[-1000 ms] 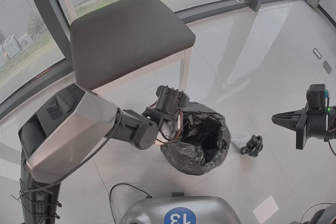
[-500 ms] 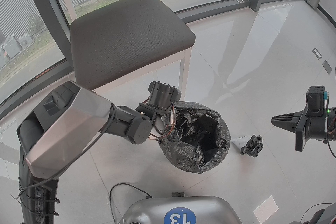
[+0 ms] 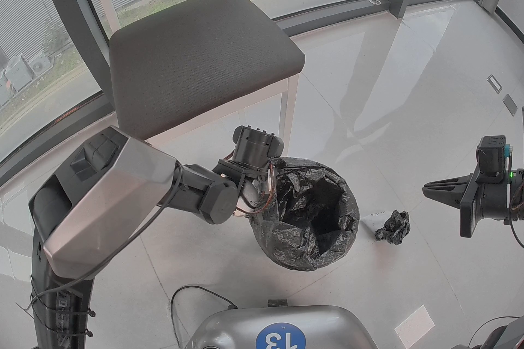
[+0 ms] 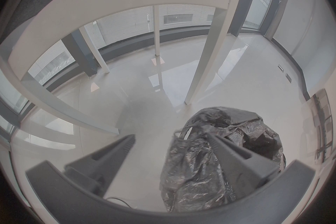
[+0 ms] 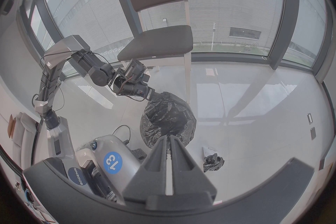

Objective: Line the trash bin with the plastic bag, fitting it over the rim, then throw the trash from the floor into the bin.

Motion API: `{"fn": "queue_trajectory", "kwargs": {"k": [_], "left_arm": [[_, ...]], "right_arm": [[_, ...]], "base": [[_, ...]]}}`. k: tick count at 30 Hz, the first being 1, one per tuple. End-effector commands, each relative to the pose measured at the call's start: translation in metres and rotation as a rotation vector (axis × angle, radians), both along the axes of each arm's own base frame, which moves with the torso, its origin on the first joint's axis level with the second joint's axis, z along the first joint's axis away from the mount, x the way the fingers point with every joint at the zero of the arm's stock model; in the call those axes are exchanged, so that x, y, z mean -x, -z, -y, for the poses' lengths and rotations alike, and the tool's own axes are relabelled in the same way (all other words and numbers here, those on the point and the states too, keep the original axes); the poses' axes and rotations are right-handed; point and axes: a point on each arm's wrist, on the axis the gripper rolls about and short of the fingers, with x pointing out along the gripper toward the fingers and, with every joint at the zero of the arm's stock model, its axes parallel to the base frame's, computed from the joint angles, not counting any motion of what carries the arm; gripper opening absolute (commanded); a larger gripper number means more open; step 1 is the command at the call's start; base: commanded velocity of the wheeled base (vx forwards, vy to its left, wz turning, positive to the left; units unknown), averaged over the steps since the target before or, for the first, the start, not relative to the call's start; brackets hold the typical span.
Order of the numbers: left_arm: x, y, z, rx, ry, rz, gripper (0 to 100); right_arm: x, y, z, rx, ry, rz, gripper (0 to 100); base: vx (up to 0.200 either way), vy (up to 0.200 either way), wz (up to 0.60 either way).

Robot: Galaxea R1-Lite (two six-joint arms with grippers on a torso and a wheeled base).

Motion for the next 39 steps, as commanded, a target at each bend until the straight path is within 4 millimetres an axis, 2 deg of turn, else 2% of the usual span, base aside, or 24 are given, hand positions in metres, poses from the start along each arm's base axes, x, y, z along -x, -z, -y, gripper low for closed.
{"fn": "queue_trajectory", "kwargs": {"k": [1,5,12,21,28,31,39], "left_arm": [[0.001,0.000,0.002,0.012,-0.002,0.001,100],[0.004,-0.003,0.008,0.045,0.008,0.019,100],[0.009,0.005,0.017,0.034,0.029,0.004,100],[-0.007,0.016,-0.002,0.020,-0.024,-0.012,100],[-0.024,0.008,-0.020,0.040,-0.077,0.015,100],[-0.027,0.015,-0.023,0.031,-0.083,0.003,100],[-0.029,0.040,-0.012,0.011,-0.068,-0.029,100]], "right_arm": [[0.000,0.000,0.000,0.002,-0.002,0.001,0],[0.000,0.001,0.000,0.006,-0.006,0.002,0],[0.001,0.001,0.000,0.006,-0.004,0.002,0],[0.003,0.002,0.001,0.006,-0.004,0.002,0],[0.006,0.006,0.003,0.011,-0.004,-0.010,0],[0.005,0.006,0.002,0.011,-0.003,-0.012,0],[0.006,0.006,0.003,0.010,0.001,-0.010,0]], "base": [[0.000,0.000,0.00],[0.000,0.000,0.00],[0.000,0.000,0.00],[0.000,0.000,0.00],[0.000,0.000,0.00],[0.000,0.000,0.00],[0.000,0.000,0.00]]}}
